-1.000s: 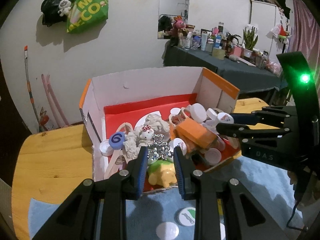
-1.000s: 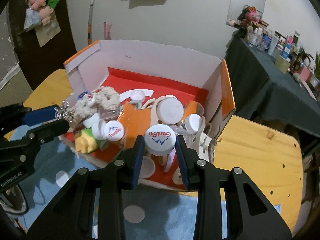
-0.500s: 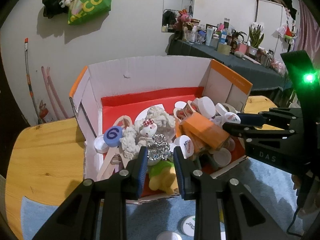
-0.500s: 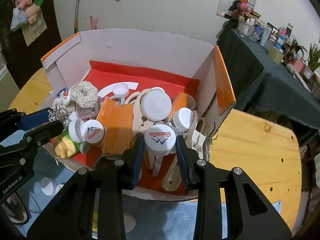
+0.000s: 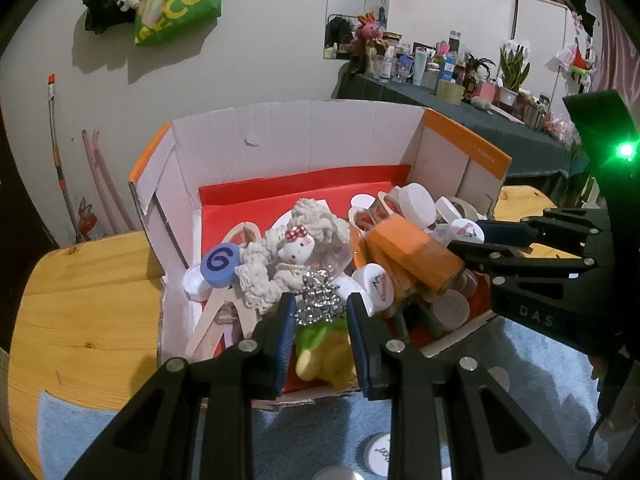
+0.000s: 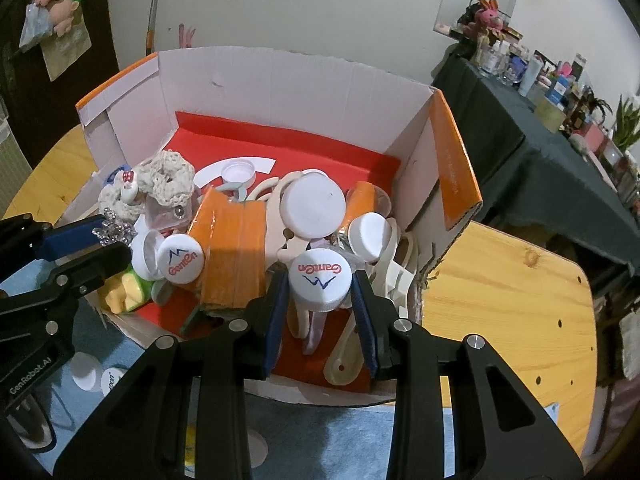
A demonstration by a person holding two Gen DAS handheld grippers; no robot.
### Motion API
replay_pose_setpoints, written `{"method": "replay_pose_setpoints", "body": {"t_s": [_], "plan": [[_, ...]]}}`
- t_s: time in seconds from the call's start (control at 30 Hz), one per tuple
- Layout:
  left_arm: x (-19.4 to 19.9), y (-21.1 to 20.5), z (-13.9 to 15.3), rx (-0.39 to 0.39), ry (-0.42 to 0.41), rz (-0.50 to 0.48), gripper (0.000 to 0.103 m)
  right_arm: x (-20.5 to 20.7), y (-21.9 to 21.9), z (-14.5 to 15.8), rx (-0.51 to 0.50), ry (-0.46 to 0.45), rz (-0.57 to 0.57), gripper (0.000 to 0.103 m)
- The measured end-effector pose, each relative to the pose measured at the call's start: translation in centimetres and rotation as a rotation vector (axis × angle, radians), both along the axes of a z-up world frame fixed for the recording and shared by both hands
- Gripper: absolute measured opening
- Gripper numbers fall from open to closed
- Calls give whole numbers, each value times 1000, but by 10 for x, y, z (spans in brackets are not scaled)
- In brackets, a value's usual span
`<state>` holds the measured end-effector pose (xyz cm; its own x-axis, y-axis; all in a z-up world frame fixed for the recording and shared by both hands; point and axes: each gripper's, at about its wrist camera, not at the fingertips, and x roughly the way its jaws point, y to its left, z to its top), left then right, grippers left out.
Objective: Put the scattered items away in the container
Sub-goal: 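Lower the silver chain and white Gamon cap down among the box contents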
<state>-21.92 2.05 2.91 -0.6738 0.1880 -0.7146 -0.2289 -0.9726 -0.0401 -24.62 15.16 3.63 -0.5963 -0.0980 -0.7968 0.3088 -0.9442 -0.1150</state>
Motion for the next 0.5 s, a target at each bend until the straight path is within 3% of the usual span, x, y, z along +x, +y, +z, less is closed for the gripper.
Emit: {"method": "replay_pose_setpoints", "body": {"t_s": [0.5], "plan": [[-2, -3, -4, 9, -5, 7, 28, 3, -6, -4, 49, 23, -1, 31]]}}
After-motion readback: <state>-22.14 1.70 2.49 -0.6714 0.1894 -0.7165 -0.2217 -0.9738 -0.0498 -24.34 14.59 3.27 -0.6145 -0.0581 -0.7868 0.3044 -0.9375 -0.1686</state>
